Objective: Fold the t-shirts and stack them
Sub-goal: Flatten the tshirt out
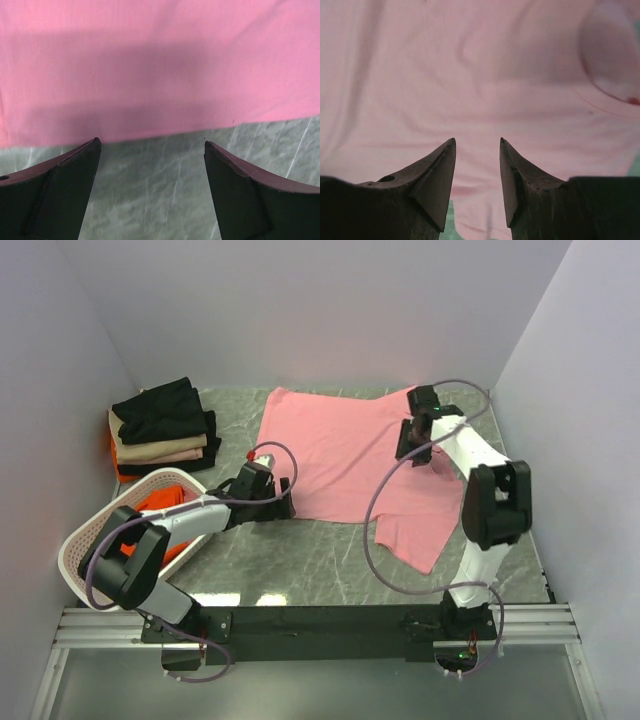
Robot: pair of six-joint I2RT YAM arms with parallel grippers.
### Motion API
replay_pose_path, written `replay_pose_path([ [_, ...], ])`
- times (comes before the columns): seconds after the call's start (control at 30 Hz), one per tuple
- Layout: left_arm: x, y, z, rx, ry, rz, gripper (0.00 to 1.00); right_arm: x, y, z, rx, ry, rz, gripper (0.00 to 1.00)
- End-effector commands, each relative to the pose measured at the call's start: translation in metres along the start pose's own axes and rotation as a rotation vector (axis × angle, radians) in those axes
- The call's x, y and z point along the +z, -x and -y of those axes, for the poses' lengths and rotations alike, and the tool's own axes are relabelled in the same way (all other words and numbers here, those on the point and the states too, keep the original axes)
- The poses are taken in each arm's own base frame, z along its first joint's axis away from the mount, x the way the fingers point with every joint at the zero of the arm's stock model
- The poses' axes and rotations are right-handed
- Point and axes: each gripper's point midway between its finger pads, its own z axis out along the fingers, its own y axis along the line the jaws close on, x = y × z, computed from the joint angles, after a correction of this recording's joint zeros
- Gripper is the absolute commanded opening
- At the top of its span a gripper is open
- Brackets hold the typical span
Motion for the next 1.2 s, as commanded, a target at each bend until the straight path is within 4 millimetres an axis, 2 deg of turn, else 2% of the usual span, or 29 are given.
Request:
replay_pose_path([
  [0.0, -0.02, -0.013, 0.0, -0.021, 0.03, -0.065, 0.91, 0.026, -0.006, -0.026, -0.052, 0.038, -0.047, 0.47],
  [0.03, -0.028, 0.005, 0.012, -0.014, 0.001, -0.024, 0.91, 0.03, -0.009, -0.032, -0.064, 0.04, -0.058, 0.47],
  [0.1, -0.035, 0.019, 0.021, -0.006, -0.017, 0.003, 0.91, 0.039, -0.017, -0.035, -0.079, 0.032, -0.079, 0.47],
  [0.13, -0.039, 0.039, 0.026, -0.001, -0.01, 0.056, 0.91, 0.044, -0.022, -0.037, -0.085, 0.03, -0.089, 0.47],
  [0.2, -0.04, 0.053, 0.032, 0.011, -0.015, 0.087, 0.92, 0.049, -0.036, -0.04, -0.101, 0.028, -0.117, 0.47],
  [0.23, -0.033, 0.055, 0.032, 0.016, -0.002, 0.08, 0.92, 0.051, -0.04, -0.04, -0.106, 0.028, -0.125, 0.47],
  [0.27, -0.032, 0.069, 0.041, 0.022, -0.019, 0.102, 0.92, 0.053, -0.045, -0.041, -0.109, 0.028, -0.13, 0.47],
  [0.33, -0.015, 0.07, 0.043, 0.041, -0.014, 0.081, 0.92, 0.058, -0.063, -0.041, -0.128, 0.021, -0.164, 0.47],
  [0.37, -0.011, 0.081, 0.052, 0.046, -0.033, 0.092, 0.92, 0.059, -0.069, -0.043, -0.132, 0.028, -0.173, 0.47],
  [0.4, -0.005, 0.084, 0.053, 0.054, -0.032, 0.088, 0.91, 0.061, -0.083, -0.043, -0.148, 0.026, -0.198, 0.47],
  [0.43, 0.01, 0.08, 0.05, 0.058, -0.015, 0.062, 0.91, 0.061, -0.089, -0.043, -0.156, 0.026, -0.208, 0.47],
  [0.5, 0.021, 0.09, 0.056, 0.062, -0.026, 0.07, 0.91, 0.063, -0.107, -0.04, -0.171, 0.016, -0.241, 0.47],
  [0.53, 0.033, 0.084, 0.052, 0.063, -0.013, 0.042, 0.91, 0.059, -0.111, -0.044, -0.183, 0.025, -0.239, 0.47],
  [0.57, 0.038, 0.088, 0.054, 0.061, -0.018, 0.044, 0.91, 0.059, -0.114, -0.044, -0.186, 0.027, -0.236, 0.47],
  [0.63, 0.049, 0.083, 0.051, 0.063, -0.007, 0.024, 0.91, 0.055, -0.127, -0.044, -0.193, 0.048, -0.267, 0.47],
  [0.73, 0.056, 0.07, 0.042, 0.06, 0.011, -0.003, 0.91, 0.05, -0.146, -0.047, -0.218, 0.08, -0.305, 0.47],
  [0.87, 0.052, 0.055, 0.031, 0.042, 0.016, -0.021, 0.91, 0.04, -0.17, -0.046, -0.23, 0.116, -0.344, 0.47],
  [0.97, 0.046, 0.044, 0.023, 0.033, 0.023, -0.031, 0.91, 0.033, -0.179, -0.044, -0.234, 0.126, -0.346, 0.47],
  [1.07, 0.041, 0.03, 0.015, 0.021, 0.035, -0.049, 0.91, 0.028, -0.183, -0.041, -0.23, 0.129, -0.34, 0.47],
  [1.17, 0.036, 0.022, 0.01, 0.012, 0.036, -0.052, 0.91, 0.027, -0.179, -0.041, -0.233, 0.128, -0.318, 0.47],
])
